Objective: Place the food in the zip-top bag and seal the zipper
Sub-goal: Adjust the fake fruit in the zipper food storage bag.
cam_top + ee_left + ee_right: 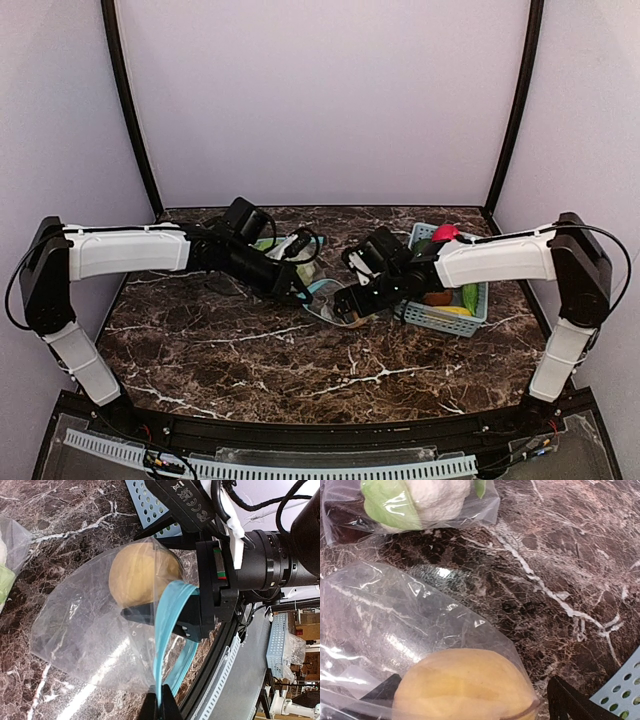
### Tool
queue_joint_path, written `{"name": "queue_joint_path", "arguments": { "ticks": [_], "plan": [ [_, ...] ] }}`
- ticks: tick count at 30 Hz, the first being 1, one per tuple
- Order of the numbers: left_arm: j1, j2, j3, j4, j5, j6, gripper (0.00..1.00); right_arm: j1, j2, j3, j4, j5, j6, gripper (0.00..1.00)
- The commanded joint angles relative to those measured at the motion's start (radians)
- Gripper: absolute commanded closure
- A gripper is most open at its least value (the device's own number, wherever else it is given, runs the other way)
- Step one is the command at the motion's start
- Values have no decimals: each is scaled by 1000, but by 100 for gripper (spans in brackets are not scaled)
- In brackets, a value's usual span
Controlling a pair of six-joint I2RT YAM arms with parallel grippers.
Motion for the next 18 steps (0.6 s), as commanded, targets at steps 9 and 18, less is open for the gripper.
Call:
{"name": "queue_joint_path", "arguments": {
  "ticks": [9, 18],
  "plan": [
    [4, -99, 92, -192, -202, 99, 99, -6, 27, 68, -237, 234, 58, 1],
    [2, -43, 67, -130, -111, 60, 99, 7, -33, 103, -188, 81, 0, 1]
  ]
}}
